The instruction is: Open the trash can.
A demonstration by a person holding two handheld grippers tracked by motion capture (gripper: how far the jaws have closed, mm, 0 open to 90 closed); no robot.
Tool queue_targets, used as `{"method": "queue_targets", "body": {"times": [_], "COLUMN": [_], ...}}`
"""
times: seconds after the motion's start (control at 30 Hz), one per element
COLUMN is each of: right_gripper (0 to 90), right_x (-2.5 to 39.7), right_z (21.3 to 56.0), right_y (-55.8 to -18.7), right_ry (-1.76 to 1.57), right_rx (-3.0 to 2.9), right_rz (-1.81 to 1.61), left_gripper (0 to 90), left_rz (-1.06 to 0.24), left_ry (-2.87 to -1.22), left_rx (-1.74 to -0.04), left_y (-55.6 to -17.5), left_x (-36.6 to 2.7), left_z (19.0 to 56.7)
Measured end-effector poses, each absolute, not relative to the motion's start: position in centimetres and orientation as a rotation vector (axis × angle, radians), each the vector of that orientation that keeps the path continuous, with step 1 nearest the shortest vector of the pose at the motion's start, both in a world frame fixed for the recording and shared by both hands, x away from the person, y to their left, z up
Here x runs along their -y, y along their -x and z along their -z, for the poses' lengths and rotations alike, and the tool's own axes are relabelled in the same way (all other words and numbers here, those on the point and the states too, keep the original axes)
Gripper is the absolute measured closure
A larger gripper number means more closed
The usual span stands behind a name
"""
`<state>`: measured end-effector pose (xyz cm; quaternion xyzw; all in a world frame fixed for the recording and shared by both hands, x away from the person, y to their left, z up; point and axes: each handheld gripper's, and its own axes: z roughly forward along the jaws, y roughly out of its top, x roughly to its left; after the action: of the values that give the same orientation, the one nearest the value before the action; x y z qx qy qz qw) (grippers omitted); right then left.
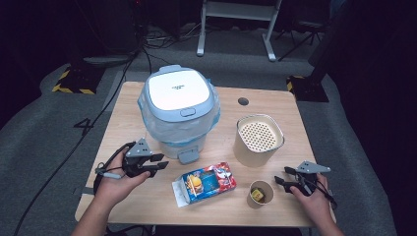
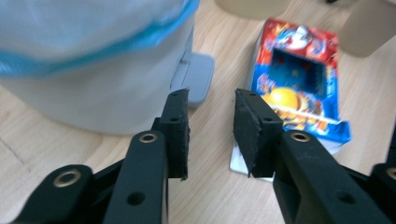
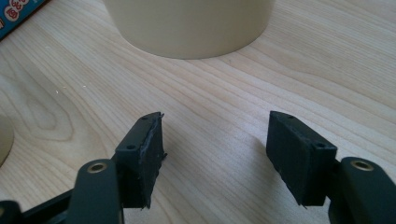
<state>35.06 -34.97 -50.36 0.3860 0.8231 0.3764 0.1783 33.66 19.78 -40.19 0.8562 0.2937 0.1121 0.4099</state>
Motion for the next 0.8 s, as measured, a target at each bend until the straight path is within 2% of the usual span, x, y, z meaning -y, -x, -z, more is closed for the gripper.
{"method": "queue_targets", "body": {"times": [0.37, 0.57, 0.8], "right_gripper": [37.0, 37.0, 37.0], "right_x": [35.0, 35.0, 35.0], "right_z": [50.4, 50.4, 50.4], "right_y": [-35.1, -35.1, -35.1], "right_ry": [-1.092, -1.092, -1.092], "right_rx": [-2.328, -2.328, -2.328], "right_rz": [-1.065, -1.065, -1.065], "left_gripper": [83.8, 88.1, 89.8], "left_rz": [-0.286, -0.221, -0.205], "left_ry": [-2.101, -1.986, -1.958], "left_rx": [-0.657, -0.563, -0.501], "left_y": [-33.8, -34.6, -35.2], "left_x": [-19.4, -19.7, -19.2], "left_z": [36.4, 34.6, 32.9]}}
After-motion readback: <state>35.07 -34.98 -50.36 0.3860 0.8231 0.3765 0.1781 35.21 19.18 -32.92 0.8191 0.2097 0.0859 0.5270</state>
